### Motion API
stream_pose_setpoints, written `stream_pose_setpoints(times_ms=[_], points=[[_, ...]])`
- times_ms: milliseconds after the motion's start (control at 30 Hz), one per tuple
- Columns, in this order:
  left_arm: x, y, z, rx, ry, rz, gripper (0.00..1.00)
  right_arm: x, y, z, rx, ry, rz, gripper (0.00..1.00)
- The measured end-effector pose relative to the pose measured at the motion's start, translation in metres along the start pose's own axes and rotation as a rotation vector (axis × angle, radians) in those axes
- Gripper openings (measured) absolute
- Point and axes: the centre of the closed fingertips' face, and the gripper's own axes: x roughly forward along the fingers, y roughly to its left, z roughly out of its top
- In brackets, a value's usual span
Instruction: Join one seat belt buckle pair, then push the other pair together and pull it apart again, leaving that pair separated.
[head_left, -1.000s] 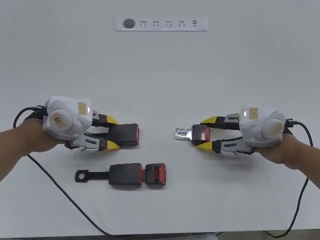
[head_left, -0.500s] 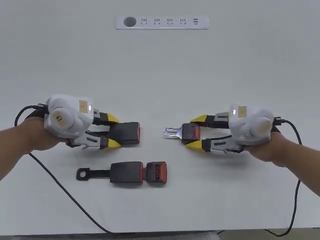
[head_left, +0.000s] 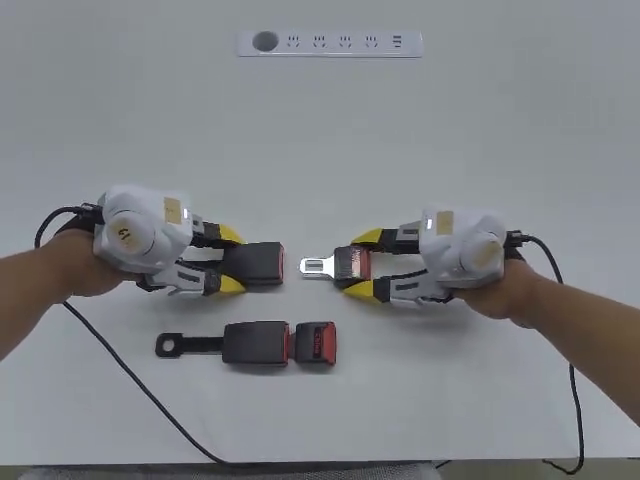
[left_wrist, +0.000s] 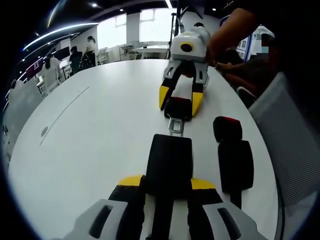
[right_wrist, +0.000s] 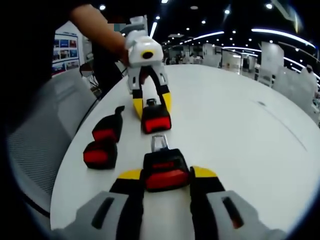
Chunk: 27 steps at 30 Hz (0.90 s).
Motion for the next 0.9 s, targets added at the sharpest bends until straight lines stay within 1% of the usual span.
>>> stream_pose_setpoints(times_ms=[233,367,533,567,633,733,900], points=[[0.000,0.000,0.000,0.003,0.003,0.001,0.33,0.017,0.006,0.010,-0.008,-0.006,0.011,0.36],[-0.001,-0.001,0.000,0.006,0.007,-0.003,0.33,0.020,0.006,0.012,-0.008,-0.002,0.009,0.36],[-0.001,-0.001,0.000,0.012,0.010,-0.007,0.33,0.029,0.009,0.017,-0.015,0.008,0.012,0.36],[-0.001,-0.001,0.000,0.017,0.012,-0.009,0.33,0.029,0.009,0.017,-0.023,0.018,0.012,0.36],[-0.001,-0.002,0.000,0.015,0.010,-0.010,0.33,0.028,0.008,0.016,-0.018,0.018,0.015,0.36],[-0.001,-0.002,-0.001,0.020,0.011,-0.011,0.33,0.030,0.008,0.017,-0.032,0.050,0.016,0.36],[-0.001,-0.002,-0.001,0.025,0.017,-0.012,0.33,0.030,0.007,0.016,-0.024,0.060,0.018,0.35]])
